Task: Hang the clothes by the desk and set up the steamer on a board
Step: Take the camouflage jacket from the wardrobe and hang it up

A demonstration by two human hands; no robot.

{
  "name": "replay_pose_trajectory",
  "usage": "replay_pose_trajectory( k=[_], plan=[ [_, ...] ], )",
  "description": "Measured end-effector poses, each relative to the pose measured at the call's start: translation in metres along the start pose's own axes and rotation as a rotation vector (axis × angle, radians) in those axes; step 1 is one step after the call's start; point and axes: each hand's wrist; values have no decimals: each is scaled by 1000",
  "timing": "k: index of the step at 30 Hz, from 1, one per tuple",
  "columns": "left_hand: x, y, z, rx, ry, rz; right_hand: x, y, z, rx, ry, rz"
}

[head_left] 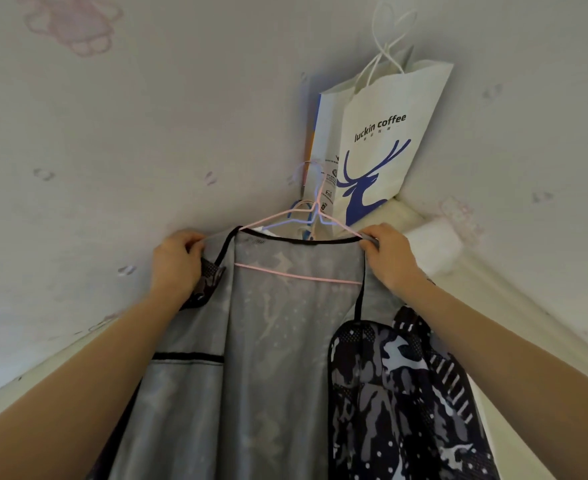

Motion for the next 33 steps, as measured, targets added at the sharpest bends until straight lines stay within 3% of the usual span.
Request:
replay_pose_trajectory(
  k=[9, 18, 25, 28, 33],
  plan=[
    [-39, -1, 24, -7, 145, -50, -34, 0, -21, -57, -53, 69],
    [-52, 1, 26, -10, 210, -114, -41, 10, -27, -44, -56, 26],
    [-57, -27, 17, -113, 567, 22, -45, -1, -29, 8, -271, 59],
    [-60, -49, 15, -213, 621, 87, -40, -12, -23, 8, -336, 69],
    [-61, -85, 8, -215, 609, 226, -35, -44, -20, 64, -418, 136]
  ],
)
Point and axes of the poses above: each hand's wrist, its own y-axis towards the middle knuckle, its own x-axis out of the back of the hand, z = x × y, and after that the axes turned 1 degree about x, right-handed
